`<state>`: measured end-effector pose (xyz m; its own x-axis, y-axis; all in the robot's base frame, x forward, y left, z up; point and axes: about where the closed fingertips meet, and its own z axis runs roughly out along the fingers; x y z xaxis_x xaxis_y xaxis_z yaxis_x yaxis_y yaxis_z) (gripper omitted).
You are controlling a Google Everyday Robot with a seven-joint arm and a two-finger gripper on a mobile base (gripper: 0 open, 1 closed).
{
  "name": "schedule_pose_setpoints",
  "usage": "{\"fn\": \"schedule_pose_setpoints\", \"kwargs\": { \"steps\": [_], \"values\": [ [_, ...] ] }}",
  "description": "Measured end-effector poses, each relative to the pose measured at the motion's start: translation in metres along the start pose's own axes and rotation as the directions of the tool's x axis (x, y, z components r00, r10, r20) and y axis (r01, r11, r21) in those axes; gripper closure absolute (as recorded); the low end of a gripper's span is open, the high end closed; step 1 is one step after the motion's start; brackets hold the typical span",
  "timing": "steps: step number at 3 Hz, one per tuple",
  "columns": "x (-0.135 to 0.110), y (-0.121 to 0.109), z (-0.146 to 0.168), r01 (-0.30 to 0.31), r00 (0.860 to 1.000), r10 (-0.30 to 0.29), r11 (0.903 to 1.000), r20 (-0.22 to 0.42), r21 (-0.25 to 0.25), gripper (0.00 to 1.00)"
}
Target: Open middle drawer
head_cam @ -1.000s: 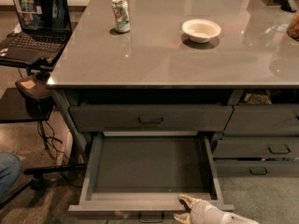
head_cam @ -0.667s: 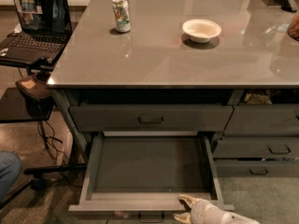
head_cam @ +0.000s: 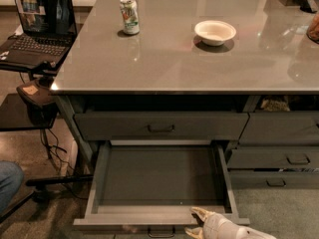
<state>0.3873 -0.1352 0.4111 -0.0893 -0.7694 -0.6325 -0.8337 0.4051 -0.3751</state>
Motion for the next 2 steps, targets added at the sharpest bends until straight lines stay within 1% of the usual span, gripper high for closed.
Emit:
{"fn": "schedule_pose_setpoints", "kwargs": {
  "steps": [1, 2],
  "values": [
    [0.0, 0.0, 0.0, 0.0, 1.0, 0.0, 1.0, 0.0, 0.0, 0.12],
    [0.0, 0.0, 0.0, 0.0, 1.0, 0.0, 1.0, 0.0, 0.0, 0.0]
  ]
}}
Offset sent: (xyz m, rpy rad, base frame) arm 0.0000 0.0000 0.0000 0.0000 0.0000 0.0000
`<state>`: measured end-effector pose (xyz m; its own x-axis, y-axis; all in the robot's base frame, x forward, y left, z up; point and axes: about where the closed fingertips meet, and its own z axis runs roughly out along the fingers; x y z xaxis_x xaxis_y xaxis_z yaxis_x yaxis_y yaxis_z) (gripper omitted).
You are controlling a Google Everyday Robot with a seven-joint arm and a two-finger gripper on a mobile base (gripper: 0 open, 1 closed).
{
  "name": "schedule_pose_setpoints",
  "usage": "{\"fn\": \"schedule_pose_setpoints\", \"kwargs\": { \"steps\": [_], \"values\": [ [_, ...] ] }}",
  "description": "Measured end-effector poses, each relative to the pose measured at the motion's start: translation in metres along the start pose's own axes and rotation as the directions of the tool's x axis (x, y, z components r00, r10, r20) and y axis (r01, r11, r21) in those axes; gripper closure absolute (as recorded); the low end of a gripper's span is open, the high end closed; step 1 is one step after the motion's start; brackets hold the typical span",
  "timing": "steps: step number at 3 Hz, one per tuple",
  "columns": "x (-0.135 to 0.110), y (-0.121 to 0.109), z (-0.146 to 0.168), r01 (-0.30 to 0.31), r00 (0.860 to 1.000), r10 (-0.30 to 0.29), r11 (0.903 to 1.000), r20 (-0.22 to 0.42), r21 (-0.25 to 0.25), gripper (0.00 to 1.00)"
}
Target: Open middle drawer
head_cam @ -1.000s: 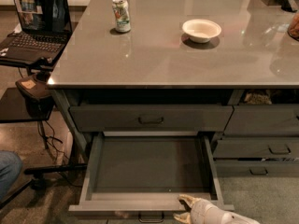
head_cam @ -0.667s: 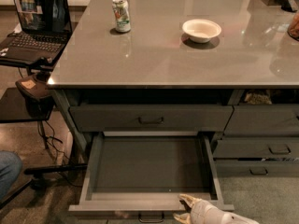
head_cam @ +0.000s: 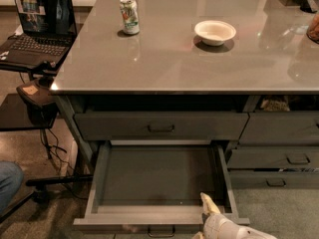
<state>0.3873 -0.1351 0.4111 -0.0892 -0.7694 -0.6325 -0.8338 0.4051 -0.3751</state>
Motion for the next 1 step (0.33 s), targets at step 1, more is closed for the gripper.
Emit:
{"fn": "schedule_pose_setpoints", "kwargs": {
  "steps": [1],
  "values": [
    [0.0, 0.0, 0.0, 0.0, 1.0, 0.0, 1.0, 0.0, 0.0, 0.0]
  ]
}}
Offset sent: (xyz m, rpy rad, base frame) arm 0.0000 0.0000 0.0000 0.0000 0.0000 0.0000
